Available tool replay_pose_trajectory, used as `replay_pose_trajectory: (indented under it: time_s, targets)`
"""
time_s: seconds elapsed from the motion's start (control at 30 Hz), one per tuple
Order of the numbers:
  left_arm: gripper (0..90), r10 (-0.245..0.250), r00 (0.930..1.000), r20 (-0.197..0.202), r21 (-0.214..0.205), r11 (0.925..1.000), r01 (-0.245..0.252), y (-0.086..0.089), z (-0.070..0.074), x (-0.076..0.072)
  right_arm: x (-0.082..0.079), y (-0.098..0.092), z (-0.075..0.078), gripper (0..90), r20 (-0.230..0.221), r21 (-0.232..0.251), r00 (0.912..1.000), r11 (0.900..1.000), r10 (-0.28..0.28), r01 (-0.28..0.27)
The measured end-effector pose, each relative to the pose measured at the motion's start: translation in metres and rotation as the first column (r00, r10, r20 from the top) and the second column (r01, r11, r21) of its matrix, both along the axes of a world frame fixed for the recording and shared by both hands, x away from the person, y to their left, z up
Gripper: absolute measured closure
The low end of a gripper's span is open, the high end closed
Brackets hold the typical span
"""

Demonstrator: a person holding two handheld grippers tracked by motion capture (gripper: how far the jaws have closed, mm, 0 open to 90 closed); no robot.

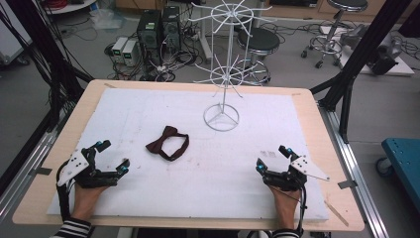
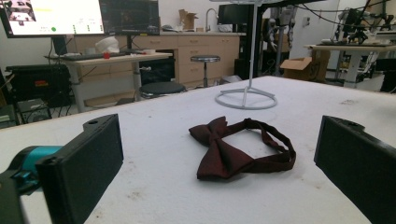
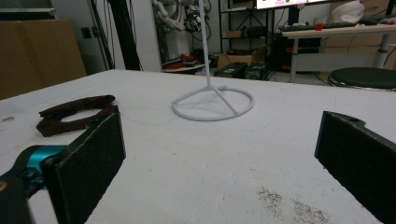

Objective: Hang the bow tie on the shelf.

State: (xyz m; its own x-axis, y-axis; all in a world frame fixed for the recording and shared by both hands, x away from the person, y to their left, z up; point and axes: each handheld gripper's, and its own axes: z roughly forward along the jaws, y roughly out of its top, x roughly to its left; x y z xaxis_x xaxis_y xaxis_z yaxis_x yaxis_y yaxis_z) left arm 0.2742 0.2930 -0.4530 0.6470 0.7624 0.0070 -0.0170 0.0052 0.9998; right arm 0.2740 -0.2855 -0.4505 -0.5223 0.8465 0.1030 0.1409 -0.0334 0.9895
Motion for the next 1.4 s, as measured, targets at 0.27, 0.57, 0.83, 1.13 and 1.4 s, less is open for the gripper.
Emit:
replay_pose_trajectory:
  time_s: [0.27, 0.57, 0.83, 1.13, 1.4]
  targets:
    - [1.7, -0.014, 0.9992, -0.037, 0.029, 0.9995, 0.015, 0.006, 0.009, -0.001, 0.0, 0.0, 0.0, 1.0, 0.0, 0.0, 1.0, 1.0, 0.001, -0.001]
    - [1.7, -0.011, 0.9961, -0.088, 0.104, 0.9944, 0.02, 0.011, 0.037, 0.008, 0.0, 0.0, 0.0, 1.1, 0.003, -0.001, 1.0, 1.0, 0.001, -0.001]
    - [1.7, -0.051, 0.9844, -0.169, 0.173, 0.9817, 0.081, 0.004, 0.056, 0.022, 0.0, 0.001, 0.0, 1.0, 0.003, -0.002, 1.0, 1.0, 0.0, 0.0]
    - [1.7, -0.092, 0.9703, -0.224, 0.239, 0.9599, 0.146, -0.011, 0.07, 0.041, -0.001, 0.0, 0.0, 1.1, -0.002, 0.005, 1.0, 1.0, 0.0, 0.0]
    - [1.7, -0.095, 0.9554, -0.28, 0.271, 0.9468, 0.174, -0.018, 0.078, 0.055, -0.001, 0.0, 0.0, 1.1, 0.001, 0.009, 1.0, 1.0, 0.002, -0.002]
